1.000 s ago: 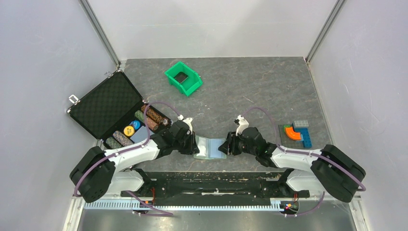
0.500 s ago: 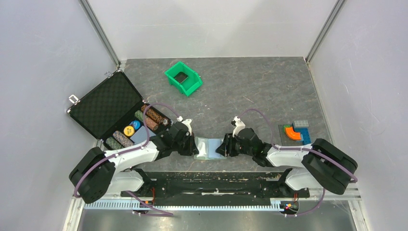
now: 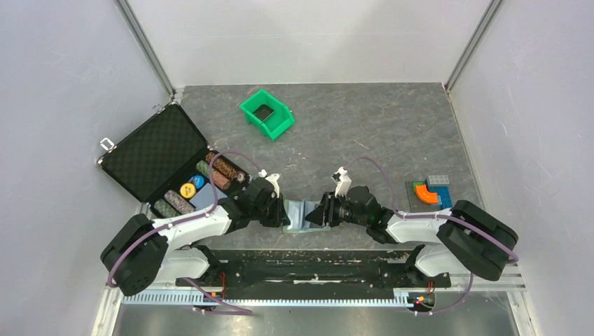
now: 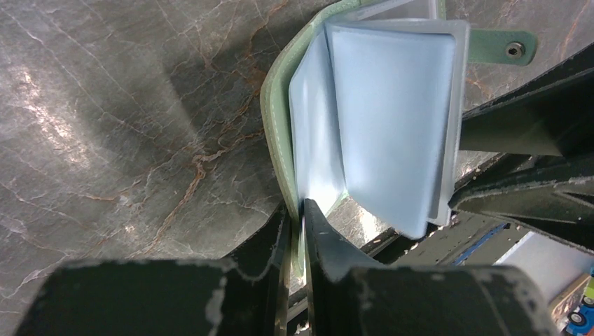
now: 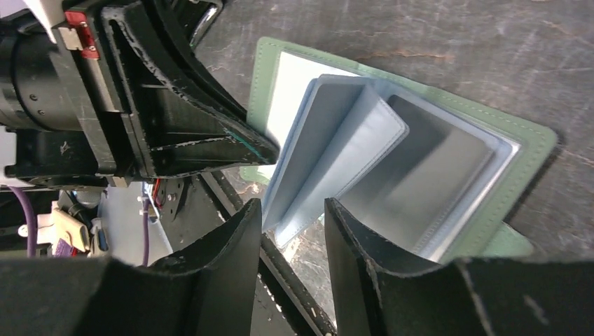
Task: Take the credit cards out of the card holder
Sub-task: Open the card holder at the center of the board.
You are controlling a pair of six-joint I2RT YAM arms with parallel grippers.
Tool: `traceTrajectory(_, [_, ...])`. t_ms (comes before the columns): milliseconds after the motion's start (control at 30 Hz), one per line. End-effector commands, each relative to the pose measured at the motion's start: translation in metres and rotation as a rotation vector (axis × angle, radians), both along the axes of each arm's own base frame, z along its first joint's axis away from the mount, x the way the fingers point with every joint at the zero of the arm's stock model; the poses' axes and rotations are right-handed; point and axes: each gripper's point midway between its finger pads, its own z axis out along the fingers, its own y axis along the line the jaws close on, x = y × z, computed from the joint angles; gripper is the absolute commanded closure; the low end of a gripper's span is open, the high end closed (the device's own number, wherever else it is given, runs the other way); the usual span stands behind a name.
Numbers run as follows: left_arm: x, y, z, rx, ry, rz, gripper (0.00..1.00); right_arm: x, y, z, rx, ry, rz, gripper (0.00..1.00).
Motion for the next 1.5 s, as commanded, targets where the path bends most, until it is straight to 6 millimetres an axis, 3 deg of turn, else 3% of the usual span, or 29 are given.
traceTrajectory(0, [0.0, -0.01, 0.009, -0.058, 0.0, 0.009, 0.83, -0.004, 0.015, 0.015, 0.074, -0.018, 0.036, 0.6])
traceTrajectory(200, [0.001, -0.01, 0.011, -0.076, 0.002, 0.04, 0.75, -0.004, 0.021, 0.017, 0.067, -0.031, 0.047, 0.66])
traceTrajectory(533, [0.007, 0.003, 0.02, -0.043, -0.026, 0.111, 0.57, 0.004, 0.013, -0.003, -0.026, -0.031, 0.006, 0.76])
traceTrajectory(933, [0.006, 0.004, 0.025, -0.049, -0.04, 0.099, 0.53, 0.011, 0.001, -0.011, -0.106, -0.059, -0.033, 0.77])
traceTrajectory(1067, [0.005, -0.002, 0.03, -0.08, -0.056, 0.063, 0.52, 0.015, -0.004, -0.008, -0.136, -0.078, -0.057, 0.73])
traceTrajectory(1333, [0.003, -0.016, 0.041, -0.159, -0.069, 0.008, 0.77, 0.019, 0.004, 0.032, -0.09, -0.17, -0.06, 0.55])
traceTrajectory(1467, [0.002, -0.019, 0.039, -0.162, -0.058, -0.003, 0.89, 0.018, 0.012, 0.04, -0.055, -0.176, -0.043, 0.55])
